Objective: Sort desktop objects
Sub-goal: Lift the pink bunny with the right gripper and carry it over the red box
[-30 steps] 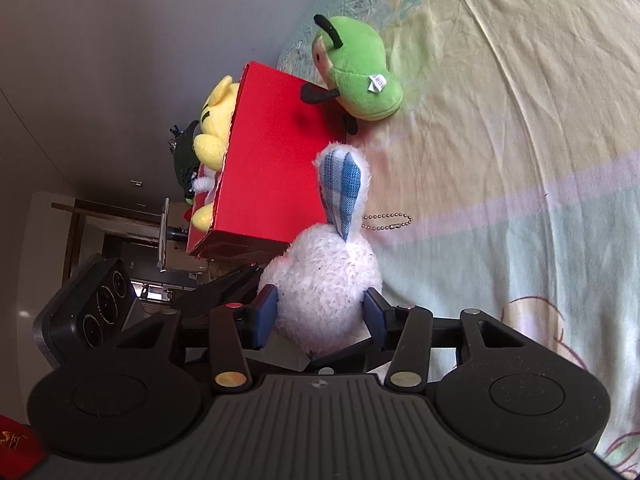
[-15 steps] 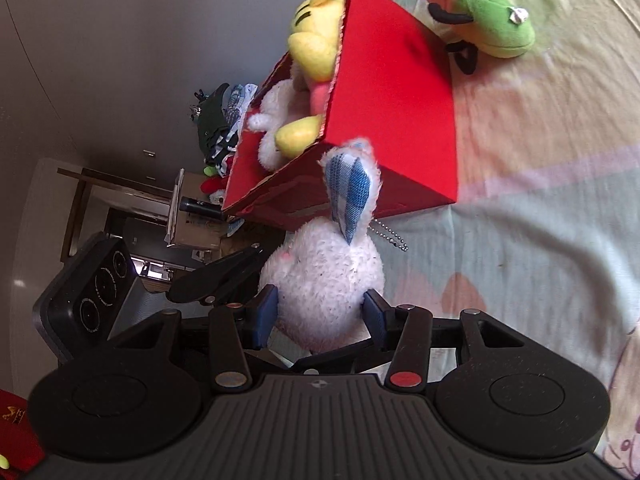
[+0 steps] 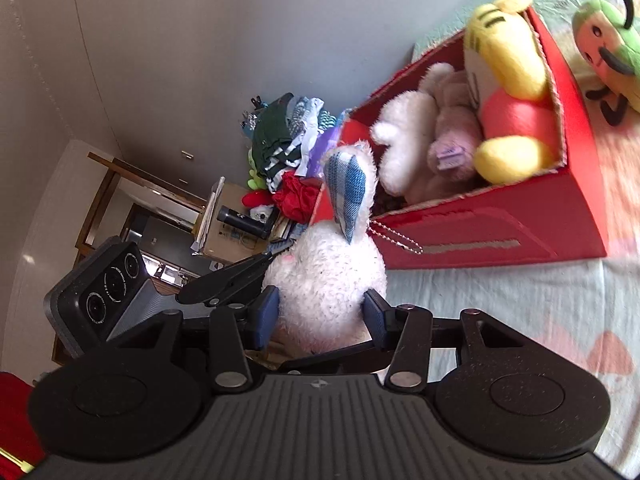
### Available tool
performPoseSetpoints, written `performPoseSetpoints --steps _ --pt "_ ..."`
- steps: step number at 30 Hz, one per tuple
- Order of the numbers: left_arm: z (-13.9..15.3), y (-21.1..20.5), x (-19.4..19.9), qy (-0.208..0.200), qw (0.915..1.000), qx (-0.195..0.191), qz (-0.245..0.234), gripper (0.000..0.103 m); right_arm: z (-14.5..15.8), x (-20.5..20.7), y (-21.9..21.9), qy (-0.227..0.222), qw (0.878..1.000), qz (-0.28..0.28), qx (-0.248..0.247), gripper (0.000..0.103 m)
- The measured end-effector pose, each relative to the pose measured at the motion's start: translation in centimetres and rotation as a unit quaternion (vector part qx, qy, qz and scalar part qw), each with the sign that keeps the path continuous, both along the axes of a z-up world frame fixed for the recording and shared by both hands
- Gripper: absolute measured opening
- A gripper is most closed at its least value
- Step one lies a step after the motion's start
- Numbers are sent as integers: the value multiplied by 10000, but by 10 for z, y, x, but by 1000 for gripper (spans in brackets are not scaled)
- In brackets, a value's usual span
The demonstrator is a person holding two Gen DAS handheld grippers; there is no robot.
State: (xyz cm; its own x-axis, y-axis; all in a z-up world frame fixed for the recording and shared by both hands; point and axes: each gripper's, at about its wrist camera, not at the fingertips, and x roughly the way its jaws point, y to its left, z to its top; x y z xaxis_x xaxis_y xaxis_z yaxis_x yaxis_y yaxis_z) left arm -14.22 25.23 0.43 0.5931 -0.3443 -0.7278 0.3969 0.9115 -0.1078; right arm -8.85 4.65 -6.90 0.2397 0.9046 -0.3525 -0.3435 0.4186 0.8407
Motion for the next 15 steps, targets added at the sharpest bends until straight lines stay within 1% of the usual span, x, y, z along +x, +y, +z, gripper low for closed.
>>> performPoseSetpoints --steps 5,9,12,15 --pt "20 26 6 -456 9990 12 -25 90 19 10 22 -529 9985 -147 84 50" --pt "31 38 19 -828 9964 166 -72 91 31 23 39 -947 9949 -323 84 50" --pt "37 46 35 -1116 9933 301 -95 91 39 34 50 -1380 9893 -471 46 50" --pt "32 52 50 -1382 9892 480 -79 91 40 45 62 -1781 9823 -585 -57 49"
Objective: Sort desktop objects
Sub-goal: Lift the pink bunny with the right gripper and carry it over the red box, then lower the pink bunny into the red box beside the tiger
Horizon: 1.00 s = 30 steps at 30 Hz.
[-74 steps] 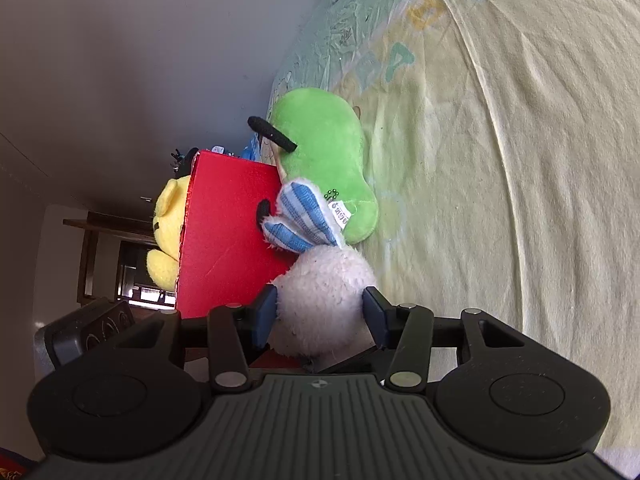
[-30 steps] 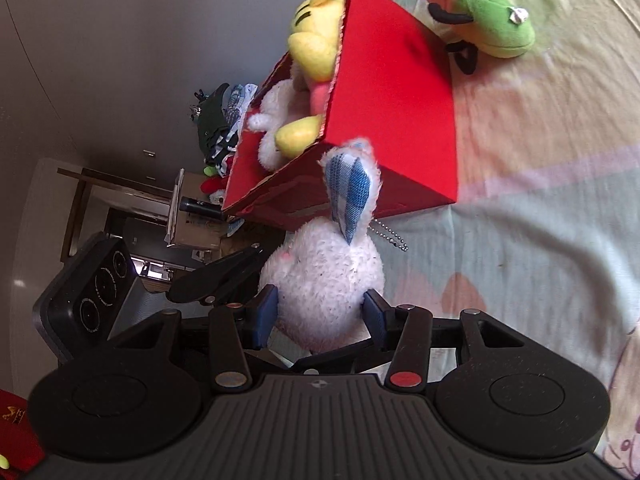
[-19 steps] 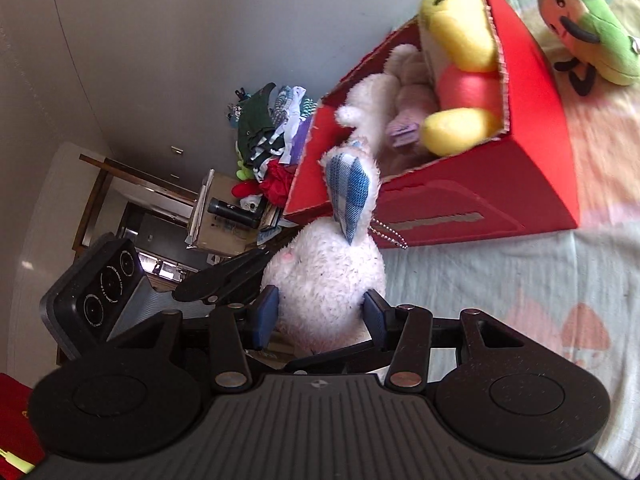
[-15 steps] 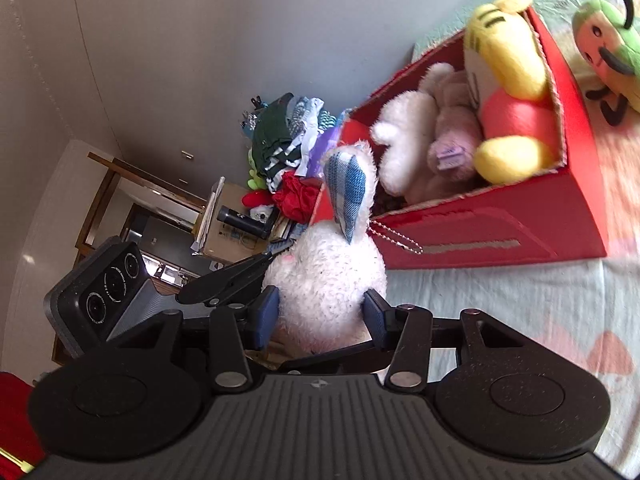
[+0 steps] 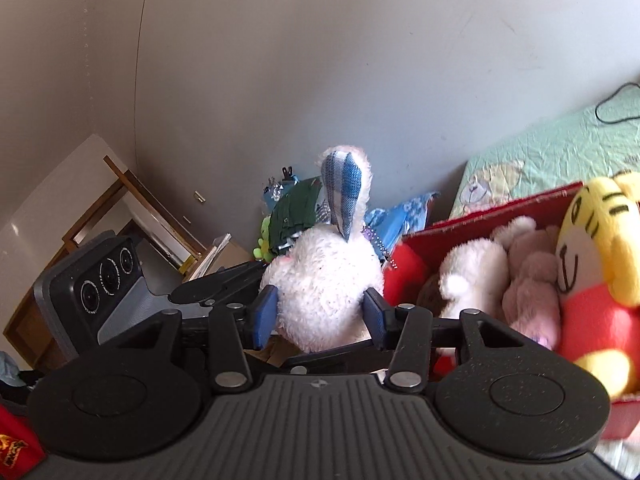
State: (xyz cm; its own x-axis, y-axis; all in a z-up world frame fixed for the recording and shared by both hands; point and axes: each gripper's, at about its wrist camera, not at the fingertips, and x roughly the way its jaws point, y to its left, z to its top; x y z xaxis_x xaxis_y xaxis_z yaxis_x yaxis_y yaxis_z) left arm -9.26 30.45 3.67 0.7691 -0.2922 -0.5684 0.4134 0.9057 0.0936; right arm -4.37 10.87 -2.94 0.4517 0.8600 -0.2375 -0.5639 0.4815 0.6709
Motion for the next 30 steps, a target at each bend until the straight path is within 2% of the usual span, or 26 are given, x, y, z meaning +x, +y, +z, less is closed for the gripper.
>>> performPoseSetpoints --steps 3,5,10,14,18,23,25,30 --pt "-15 1 17 -53 9997 223 19 91 -10 7 11 -233 9994 -124 -212 49" --pt "-28 0 27 50 9994 344 10 91 -20 11 18 -329 9984 -194 -408 48" --pt "-58 -3 38 357 9980 513 -60 90 -45 14 18 -44 9982 -319 -509 47" --pt "-74 -6 44 583 9969 498 -181 90 -54 9 16 48 9970 -402 -661 47" --pt "-81 -15 47 598 9963 529 -302 90 -57 5 7 233 9955 -517 -762 47" --pt "-85 -19 53 671 9959 380 -479 90 -50 8 0 403 9929 -573 -962 48" --pt "-86 -18 56 693 9959 287 -504 94 -49 11 -4 521 9928 -566 -922 50" --pt "-87 -18 56 694 9957 143 -590 94 -46 6 -13 568 9913 -711 -946 51"
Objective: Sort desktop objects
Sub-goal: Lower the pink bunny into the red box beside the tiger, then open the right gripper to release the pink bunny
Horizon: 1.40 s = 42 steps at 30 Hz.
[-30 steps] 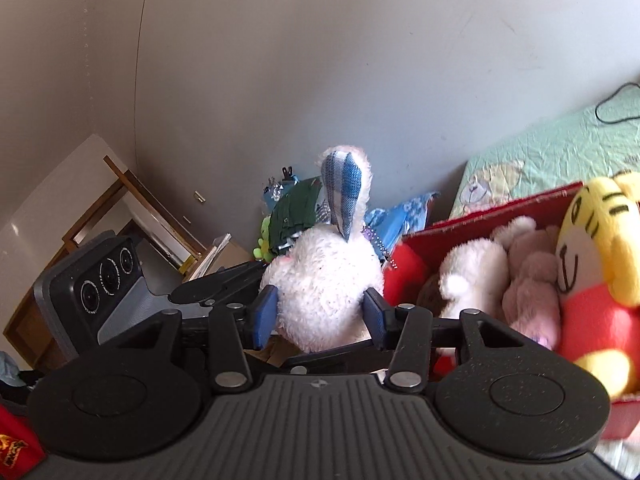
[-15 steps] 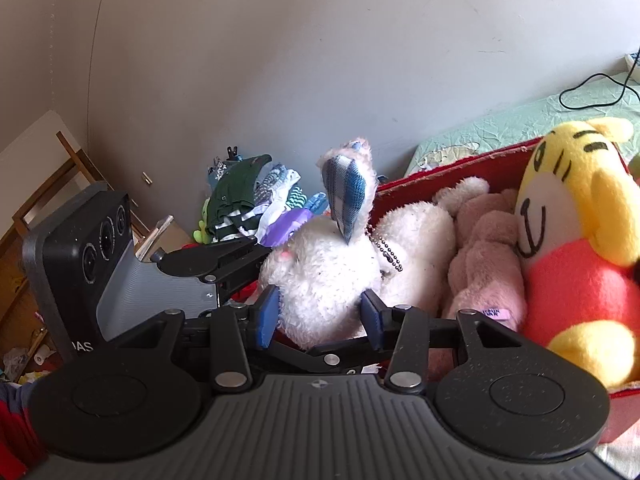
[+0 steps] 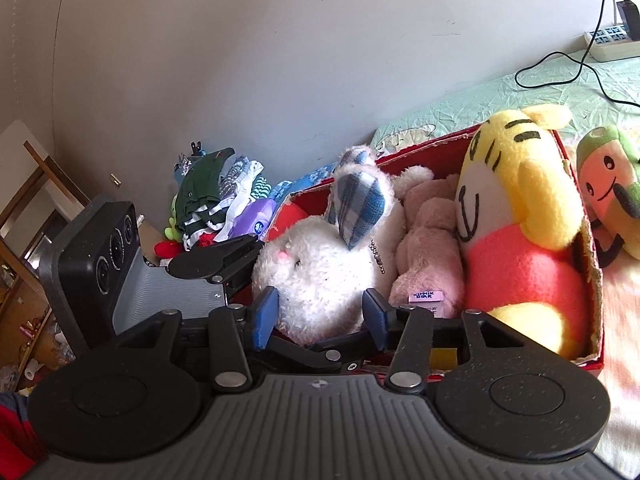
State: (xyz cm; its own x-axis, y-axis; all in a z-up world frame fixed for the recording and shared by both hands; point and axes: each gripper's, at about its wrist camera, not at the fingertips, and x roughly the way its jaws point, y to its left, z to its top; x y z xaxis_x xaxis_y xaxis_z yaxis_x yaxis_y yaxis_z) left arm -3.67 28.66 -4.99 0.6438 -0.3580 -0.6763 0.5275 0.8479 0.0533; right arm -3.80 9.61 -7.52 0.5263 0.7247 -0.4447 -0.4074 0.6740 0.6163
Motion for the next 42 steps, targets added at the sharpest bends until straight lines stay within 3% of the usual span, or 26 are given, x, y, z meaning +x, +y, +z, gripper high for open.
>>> performPoseSetpoints --steps 6,11,16,25,32,36,42 --pt "-1 1 2 32 9999 -79 -67 95 11 -3 -13 -146 9988 -449 127 51" --pt "-2 -3 1 -37 9999 -59 -117 96 27 -10 -10 -575 9973 -389 242 33" --pt "0 -6 -2 -149 9997 55 -188 96 34 2 11 -811 9965 -105 194 27" --pt "6 12 -15 -178 9998 36 -16 96 16 25 30 -612 9977 95 -286 25" --pt "13 25 -25 -20 9994 -317 111 95 3 33 35 -490 9970 85 -590 25" --pt "8 26 -20 324 9971 -689 52 99 -2 38 41 -521 9949 74 -863 24" --pt "-3 10 -26 380 9983 -432 -102 101 -4 38 34 -349 9952 148 -904 24"
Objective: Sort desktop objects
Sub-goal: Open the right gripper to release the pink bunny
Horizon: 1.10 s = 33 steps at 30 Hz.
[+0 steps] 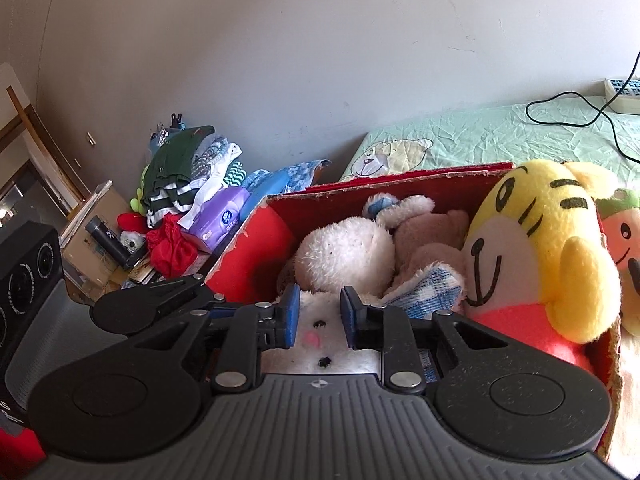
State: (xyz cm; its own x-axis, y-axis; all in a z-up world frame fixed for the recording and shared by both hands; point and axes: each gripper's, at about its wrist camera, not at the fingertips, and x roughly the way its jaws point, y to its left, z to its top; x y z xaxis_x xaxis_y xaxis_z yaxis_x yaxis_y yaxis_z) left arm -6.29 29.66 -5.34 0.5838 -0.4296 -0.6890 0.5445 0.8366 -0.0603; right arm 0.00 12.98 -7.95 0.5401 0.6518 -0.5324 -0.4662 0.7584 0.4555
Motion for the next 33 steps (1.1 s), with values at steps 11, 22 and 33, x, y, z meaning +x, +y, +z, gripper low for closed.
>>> performPoseSetpoints --steps 11,22,33 --pt "-12 -1 -1 11 9996 290 9 101 -8 1 -9 208 9985 -334 374 27" --pt "-7 11 -5 127 9995 16 287 101 3 -12 -10 67 9978 -399 517 27" --pt "-9 10 -3 302 9982 -75 519 102 -1 -23 -14 72 9974 -652 288 27"
